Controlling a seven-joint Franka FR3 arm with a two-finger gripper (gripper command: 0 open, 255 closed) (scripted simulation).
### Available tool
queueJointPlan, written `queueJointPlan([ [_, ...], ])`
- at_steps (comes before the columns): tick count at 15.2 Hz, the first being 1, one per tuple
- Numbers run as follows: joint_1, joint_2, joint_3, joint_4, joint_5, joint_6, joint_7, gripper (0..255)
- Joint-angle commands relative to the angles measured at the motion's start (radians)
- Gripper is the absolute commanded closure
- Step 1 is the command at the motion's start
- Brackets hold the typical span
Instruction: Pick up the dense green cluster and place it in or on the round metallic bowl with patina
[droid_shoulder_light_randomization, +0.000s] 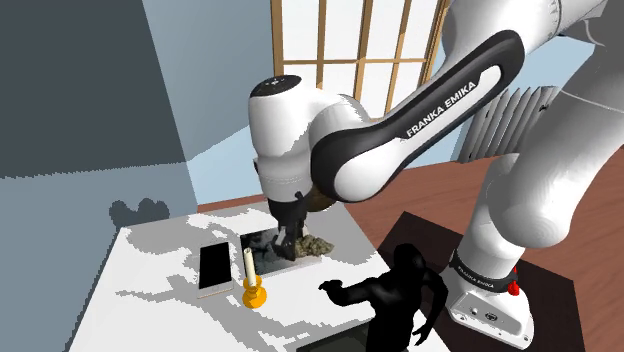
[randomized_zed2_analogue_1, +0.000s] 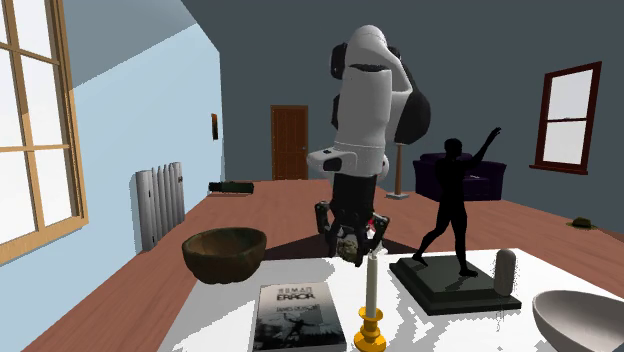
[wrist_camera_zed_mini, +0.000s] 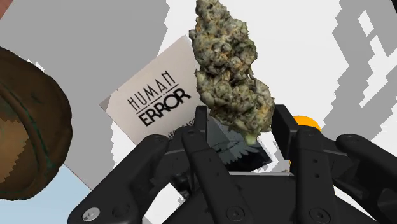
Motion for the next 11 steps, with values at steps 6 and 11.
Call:
queueJointPlan([
  [6, 0.007, -0.059, -0.017, 0.051, 0.032, -0.102, -0.033, 255],
  [11, 0.010, -0.091, -0.029, 0.094, 0.046, -0.173, -0.050, 255],
])
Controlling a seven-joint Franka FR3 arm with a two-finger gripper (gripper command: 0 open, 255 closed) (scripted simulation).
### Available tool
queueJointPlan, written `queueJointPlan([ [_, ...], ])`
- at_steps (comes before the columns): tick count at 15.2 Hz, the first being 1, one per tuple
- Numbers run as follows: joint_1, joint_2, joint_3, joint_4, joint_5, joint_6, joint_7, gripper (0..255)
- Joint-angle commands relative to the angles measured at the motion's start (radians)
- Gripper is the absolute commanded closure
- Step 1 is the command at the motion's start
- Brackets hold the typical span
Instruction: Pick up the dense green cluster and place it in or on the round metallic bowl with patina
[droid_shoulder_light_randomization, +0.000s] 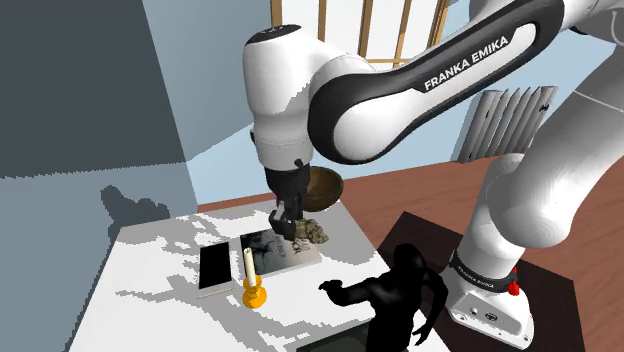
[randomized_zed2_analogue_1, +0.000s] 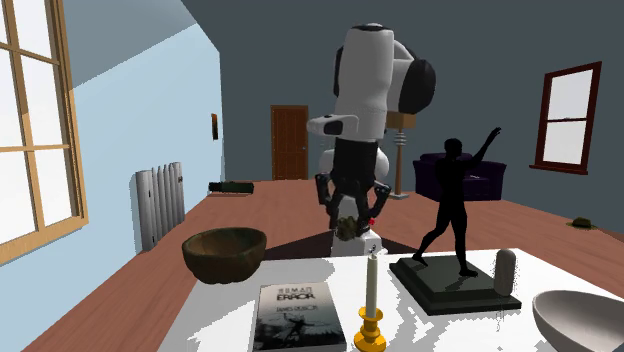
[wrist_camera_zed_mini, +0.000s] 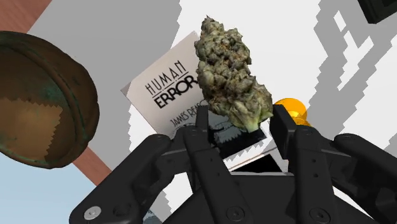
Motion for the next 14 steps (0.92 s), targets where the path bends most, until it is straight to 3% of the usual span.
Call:
queueJointPlan([
  [1, 0.001, -0.013, -0.006, 0.018, 0.005, -0.030, -0.008, 255],
  [7, -0.010, -0.032, -0.032, 0.024, 0.005, -0.051, -0.045, 255],
  [8, -0.010, -0.032, -0.032, 0.024, 0.005, -0.051, -0.045, 0],
  [14, 0.056, -0.145, -0.021, -0.295, 0.090, 0.287, -0.076, 0],
])
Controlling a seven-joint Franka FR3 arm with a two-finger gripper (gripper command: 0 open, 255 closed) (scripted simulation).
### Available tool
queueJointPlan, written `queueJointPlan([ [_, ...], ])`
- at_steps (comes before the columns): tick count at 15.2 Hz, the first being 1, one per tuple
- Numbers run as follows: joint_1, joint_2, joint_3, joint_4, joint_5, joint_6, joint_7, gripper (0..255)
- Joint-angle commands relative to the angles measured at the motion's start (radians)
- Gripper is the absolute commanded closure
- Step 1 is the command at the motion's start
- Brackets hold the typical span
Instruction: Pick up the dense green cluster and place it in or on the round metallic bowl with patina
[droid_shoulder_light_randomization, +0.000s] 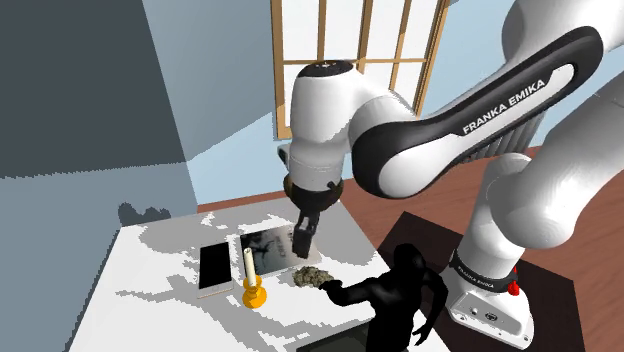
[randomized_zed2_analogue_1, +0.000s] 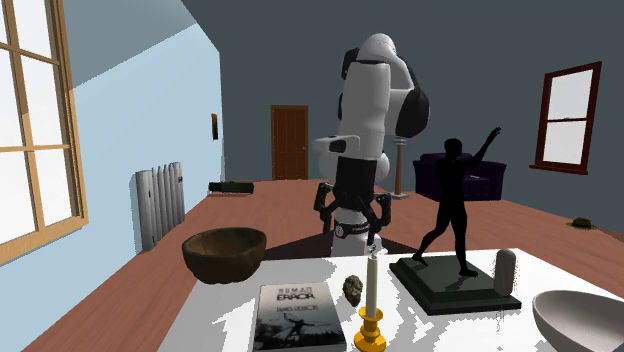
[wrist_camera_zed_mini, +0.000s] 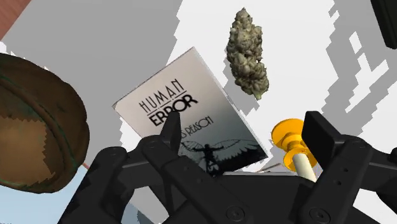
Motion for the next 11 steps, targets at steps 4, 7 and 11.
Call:
queueJointPlan([
  [4, 0.046, -0.006, 0.035, -0.224, 0.050, 0.326, -0.003, 0],
  [7, 0.041, 0.036, 0.065, -0.279, 0.044, 0.451, 0.016, 0],
  [11, -0.019, 0.116, 0.109, -0.280, -0.015, 0.532, 0.057, 0],
])
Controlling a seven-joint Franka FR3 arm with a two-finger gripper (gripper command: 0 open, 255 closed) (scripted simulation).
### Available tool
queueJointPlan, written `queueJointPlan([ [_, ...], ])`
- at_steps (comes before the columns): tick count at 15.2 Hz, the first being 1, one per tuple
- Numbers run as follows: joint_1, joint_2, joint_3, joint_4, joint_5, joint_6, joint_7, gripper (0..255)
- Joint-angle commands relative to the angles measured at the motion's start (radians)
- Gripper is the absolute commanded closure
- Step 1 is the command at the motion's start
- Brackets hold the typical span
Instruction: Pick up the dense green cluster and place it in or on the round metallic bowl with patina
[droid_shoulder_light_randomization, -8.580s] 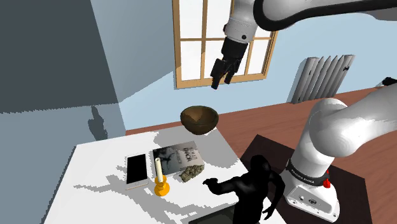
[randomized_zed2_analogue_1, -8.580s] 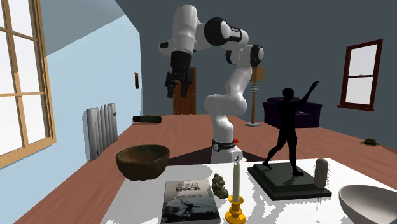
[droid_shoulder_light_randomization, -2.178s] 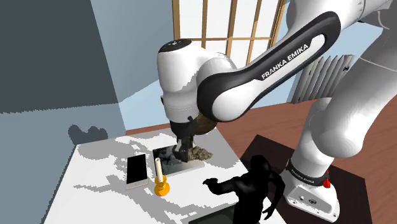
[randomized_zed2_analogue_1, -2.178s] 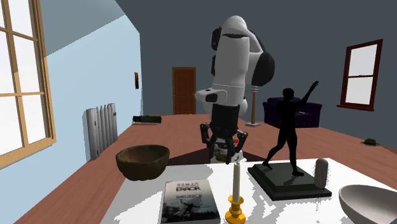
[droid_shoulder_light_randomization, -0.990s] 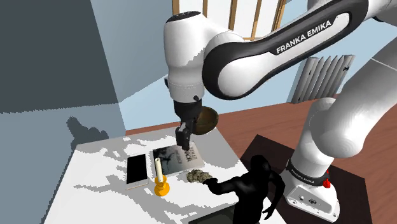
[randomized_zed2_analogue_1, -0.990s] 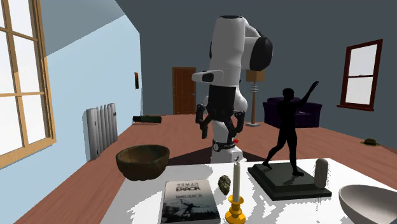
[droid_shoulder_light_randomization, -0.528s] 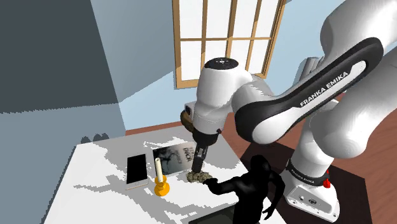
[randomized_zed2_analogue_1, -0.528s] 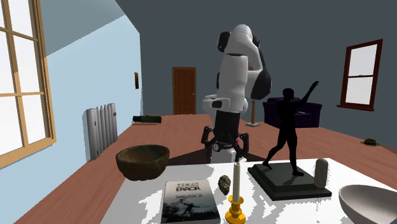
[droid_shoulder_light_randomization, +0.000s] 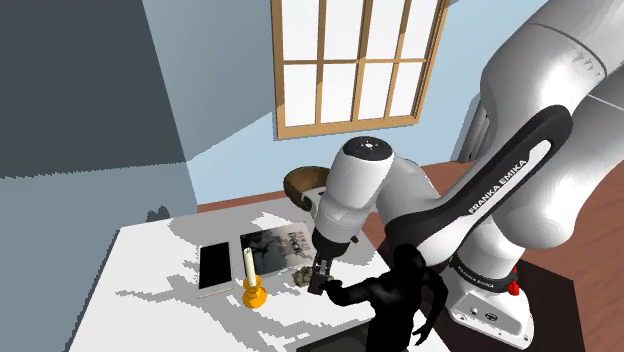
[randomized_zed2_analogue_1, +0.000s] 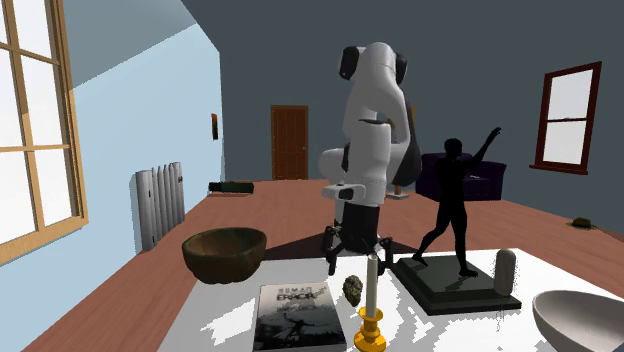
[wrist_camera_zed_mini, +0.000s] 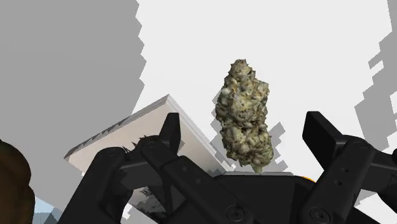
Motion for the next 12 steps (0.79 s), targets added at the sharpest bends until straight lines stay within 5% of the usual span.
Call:
queueJointPlan([
  [1, -0.037, 0.044, 0.028, -0.001, -0.039, 0.045, 0.028, 0],
  [3, -0.073, 0.078, 0.053, 0.001, -0.079, 0.076, 0.056, 0],
  [10, -0.072, 0.078, 0.053, 0.001, -0.079, 0.076, 0.056, 0],
  [11, -0.072, 0.078, 0.053, 0.001, -0.079, 0.076, 0.056, 255],
  [12, -0.072, 0.078, 0.053, 0.001, -0.079, 0.076, 0.056, 255],
])
